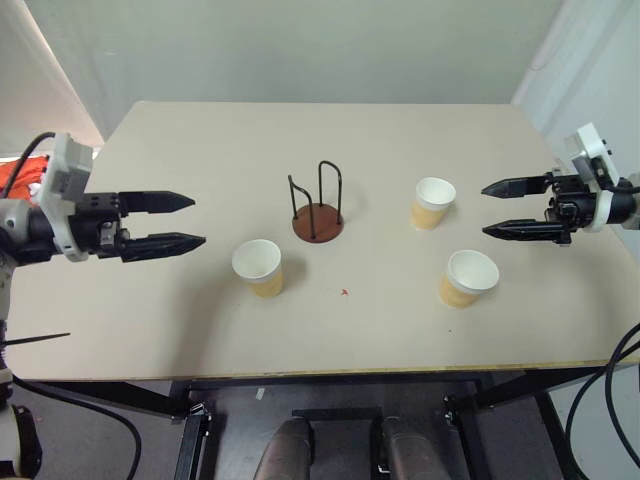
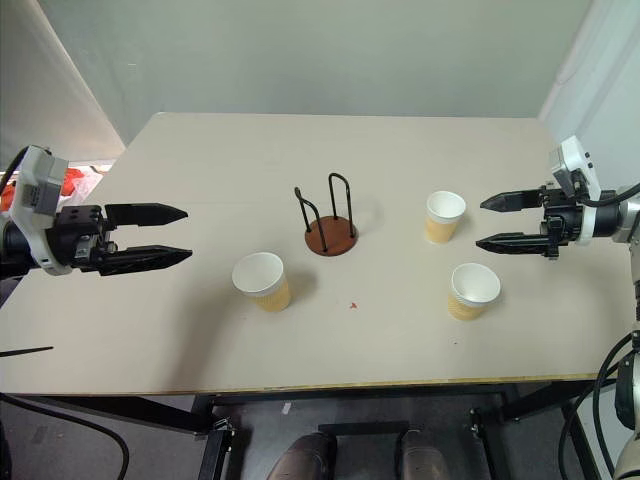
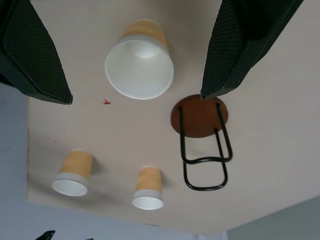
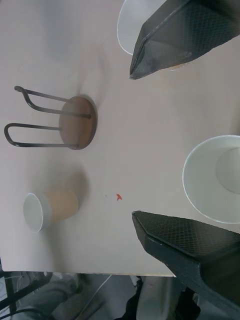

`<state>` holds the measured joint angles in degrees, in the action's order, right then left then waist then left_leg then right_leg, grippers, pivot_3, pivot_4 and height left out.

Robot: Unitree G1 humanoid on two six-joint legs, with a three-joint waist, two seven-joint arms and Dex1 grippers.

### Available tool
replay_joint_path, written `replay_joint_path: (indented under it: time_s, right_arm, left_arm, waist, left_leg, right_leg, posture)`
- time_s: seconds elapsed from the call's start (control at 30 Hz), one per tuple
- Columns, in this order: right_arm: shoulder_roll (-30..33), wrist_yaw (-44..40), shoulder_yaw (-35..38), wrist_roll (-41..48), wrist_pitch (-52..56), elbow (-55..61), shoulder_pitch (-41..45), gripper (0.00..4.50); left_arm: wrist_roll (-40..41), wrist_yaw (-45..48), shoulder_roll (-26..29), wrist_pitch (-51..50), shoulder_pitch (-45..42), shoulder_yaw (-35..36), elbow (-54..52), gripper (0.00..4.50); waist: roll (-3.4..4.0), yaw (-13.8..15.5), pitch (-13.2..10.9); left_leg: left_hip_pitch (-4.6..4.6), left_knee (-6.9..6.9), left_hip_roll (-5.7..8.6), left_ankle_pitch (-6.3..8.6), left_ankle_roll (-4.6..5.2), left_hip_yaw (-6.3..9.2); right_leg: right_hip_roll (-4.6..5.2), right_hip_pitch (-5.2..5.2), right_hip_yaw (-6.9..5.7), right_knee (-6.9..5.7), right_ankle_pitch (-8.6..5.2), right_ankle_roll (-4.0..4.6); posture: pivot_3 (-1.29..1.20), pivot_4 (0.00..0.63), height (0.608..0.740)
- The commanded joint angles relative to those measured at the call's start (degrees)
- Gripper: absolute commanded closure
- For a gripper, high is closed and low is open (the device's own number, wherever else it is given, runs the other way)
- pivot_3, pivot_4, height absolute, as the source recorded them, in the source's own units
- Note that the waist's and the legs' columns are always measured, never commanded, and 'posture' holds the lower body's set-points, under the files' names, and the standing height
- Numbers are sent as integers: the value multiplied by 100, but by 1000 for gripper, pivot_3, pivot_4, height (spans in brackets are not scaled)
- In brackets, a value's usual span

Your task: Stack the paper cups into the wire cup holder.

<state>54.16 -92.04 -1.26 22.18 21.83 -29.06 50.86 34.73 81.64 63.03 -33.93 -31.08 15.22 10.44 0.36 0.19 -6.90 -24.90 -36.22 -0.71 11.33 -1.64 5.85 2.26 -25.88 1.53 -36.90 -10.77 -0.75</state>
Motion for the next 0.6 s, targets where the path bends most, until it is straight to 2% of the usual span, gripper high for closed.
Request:
replay_joint_path:
  time_s: [0.03,0.27,0.47,0.6]
  right_arm:
    - [49,17,159,8,3,174,50,31]
    - [113,97,294,95,119,410,-103,31]
    - [141,307,480,240,353,914,-370,31]
    - [292,498,747,359,552,1332,-720,31]
  left_arm:
    - [-17,-104,-36,71,-172,27,34,0]
    - [-303,-471,-378,286,-513,-216,254,0]
    - [-1560,-1705,-1471,1342,-1644,-1048,1522,0]
    - [-1972,-1856,-2159,1798,-2227,-1411,2439,0]
  waist:
    - [0,0,0]
    - [0,25,0]
    - [0,91,0]
    - [-2,94,-1]
  left_leg:
    - [0,0,0,0,0,0]
    - [0,0,0,0,0,0]
    - [2,-26,2,-4,4,1]
    - [-4,-55,7,-1,12,-1]
  right_leg:
    - [0,0,0,0,0,0]
    - [0,2,0,0,2,-4]
    - [2,16,-1,-1,11,-15]
    - [4,28,1,9,28,-38]
  posture:
    - [0,150,740]
    - [0,150,740]
    - [0,150,740]
    - [0,150,740]
